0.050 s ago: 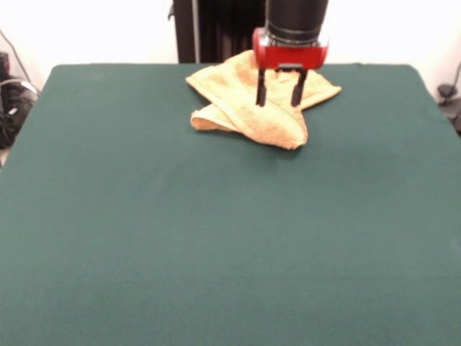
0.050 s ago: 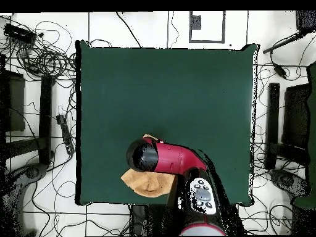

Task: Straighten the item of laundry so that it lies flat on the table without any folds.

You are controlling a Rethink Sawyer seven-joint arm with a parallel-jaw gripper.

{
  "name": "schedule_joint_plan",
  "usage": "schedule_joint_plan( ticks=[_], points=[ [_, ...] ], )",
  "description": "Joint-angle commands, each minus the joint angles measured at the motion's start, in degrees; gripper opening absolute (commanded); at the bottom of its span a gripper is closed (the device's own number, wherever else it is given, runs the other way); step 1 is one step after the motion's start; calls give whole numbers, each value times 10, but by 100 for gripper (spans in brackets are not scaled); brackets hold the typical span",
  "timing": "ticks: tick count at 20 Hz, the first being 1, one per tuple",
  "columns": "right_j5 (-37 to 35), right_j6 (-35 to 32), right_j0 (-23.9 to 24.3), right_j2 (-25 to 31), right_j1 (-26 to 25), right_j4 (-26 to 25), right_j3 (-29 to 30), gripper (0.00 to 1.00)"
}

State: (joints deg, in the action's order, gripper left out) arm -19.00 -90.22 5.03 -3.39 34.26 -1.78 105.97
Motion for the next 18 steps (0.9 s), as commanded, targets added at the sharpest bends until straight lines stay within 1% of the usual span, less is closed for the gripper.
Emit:
schedule_joint_plan(
  ticks=[1, 5, 9, 14, 18],
  points=[
    [51, -72, -5, 51, -41, -18, -6, 100],
    [54, -72, -5, 50, -38, -17, 1, 100],
    [58, -70, -8, 48, -50, -18, -10, 100],
    [63, -73, -9, 46, -47, -19, -2, 100],
    [73, -76, -8, 47, -59, -21, -6, 100]
  ],
)
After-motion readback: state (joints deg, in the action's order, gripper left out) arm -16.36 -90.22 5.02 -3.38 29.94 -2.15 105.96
